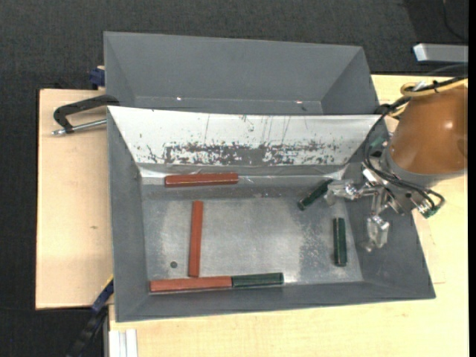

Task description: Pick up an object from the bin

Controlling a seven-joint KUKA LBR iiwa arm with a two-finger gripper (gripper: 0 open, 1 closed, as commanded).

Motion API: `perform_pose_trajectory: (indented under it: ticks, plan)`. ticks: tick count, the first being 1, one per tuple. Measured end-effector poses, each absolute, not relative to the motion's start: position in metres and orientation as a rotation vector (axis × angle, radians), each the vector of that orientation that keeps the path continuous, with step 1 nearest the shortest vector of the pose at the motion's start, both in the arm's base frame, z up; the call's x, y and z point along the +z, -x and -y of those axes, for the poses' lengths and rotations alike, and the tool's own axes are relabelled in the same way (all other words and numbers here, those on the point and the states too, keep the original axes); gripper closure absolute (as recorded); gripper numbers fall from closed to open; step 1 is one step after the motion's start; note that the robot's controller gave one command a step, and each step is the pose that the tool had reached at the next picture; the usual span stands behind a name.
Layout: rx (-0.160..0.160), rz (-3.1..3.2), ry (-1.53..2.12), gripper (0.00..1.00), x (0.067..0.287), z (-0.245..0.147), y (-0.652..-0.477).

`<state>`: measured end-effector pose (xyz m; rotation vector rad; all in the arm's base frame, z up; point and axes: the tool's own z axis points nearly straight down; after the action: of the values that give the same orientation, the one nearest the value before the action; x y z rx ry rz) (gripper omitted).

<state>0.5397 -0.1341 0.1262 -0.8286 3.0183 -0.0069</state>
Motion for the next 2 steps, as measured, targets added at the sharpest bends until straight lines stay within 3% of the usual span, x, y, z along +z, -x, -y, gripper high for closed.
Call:
perform_pose_trajectory:
  ticks: [1, 2]
  plan:
    - [-0.001, -2.793, 1.428, 1.0, 0.0709, 0.1336, -0.5558]
    - [0.0, -2.793, 1.428, 1.0, 0.0709, 0.1335, -0.5558]
